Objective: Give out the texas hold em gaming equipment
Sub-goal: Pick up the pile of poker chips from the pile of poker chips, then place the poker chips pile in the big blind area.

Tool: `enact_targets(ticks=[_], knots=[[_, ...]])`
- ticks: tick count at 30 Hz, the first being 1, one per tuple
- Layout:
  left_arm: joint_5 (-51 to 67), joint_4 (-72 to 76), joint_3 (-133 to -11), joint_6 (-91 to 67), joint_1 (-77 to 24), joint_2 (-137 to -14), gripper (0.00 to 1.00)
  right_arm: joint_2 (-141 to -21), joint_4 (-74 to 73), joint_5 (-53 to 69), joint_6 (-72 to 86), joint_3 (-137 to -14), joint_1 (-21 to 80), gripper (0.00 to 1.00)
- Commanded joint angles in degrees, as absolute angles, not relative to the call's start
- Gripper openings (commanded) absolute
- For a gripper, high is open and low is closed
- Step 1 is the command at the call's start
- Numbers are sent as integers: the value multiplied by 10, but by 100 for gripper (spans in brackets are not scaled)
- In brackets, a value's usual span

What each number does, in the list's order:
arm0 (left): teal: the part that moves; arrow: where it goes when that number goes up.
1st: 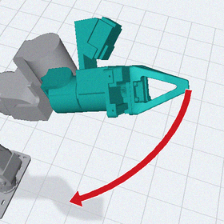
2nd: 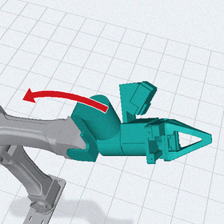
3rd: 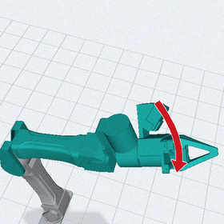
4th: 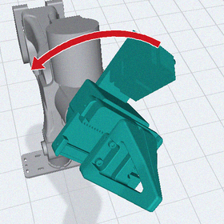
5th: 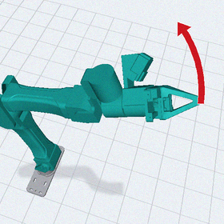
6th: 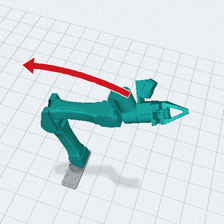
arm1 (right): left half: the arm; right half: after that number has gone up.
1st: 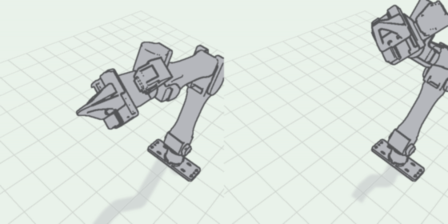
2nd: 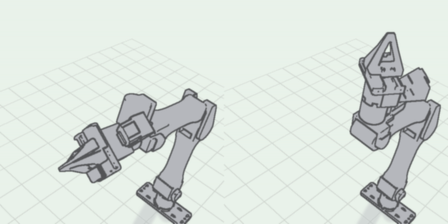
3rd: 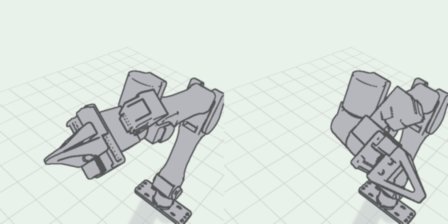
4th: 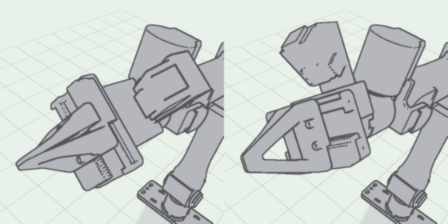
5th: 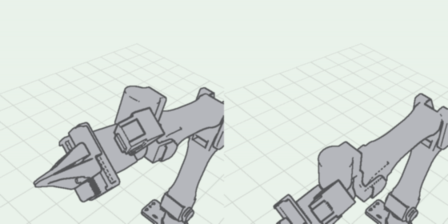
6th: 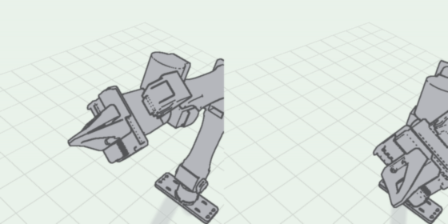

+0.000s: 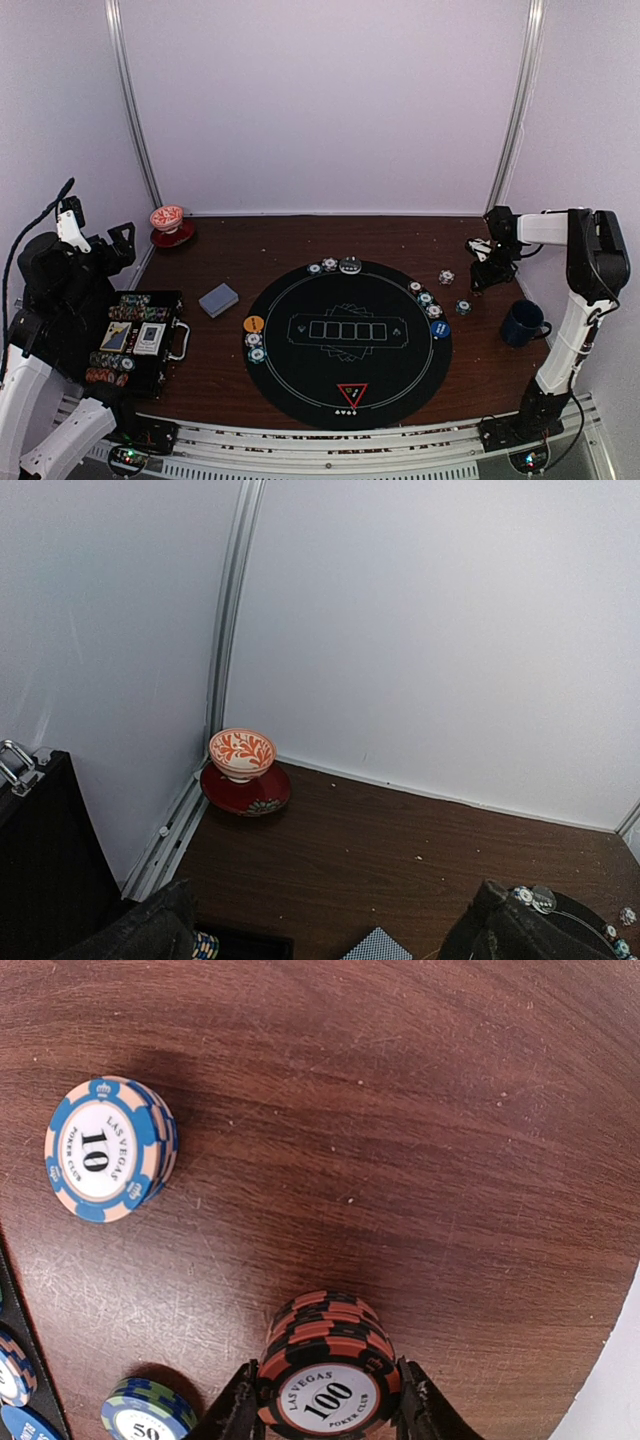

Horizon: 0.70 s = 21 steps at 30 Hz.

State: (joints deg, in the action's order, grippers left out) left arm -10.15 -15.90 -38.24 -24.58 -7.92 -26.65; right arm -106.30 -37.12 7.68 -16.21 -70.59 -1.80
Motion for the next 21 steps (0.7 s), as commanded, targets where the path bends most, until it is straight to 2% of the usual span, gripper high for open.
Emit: enact_targets(ticks=[1, 11, 15, 21], knots=[[-102, -129, -378, -246, -74, -262, 98, -1046, -363, 69, -158, -715, -20, 32], [-105, -128, -377, -246, -74, -263, 98, -950, -367, 103, -152, -717, 13, 29], [-104, -128, -377, -248, -72, -267, 98, -931, -368, 110, -145, -734, 79, 30], [-102, -127, -376, -249, -69, -272, 98, -961, -373, 82, -128, -815, 242, 31]])
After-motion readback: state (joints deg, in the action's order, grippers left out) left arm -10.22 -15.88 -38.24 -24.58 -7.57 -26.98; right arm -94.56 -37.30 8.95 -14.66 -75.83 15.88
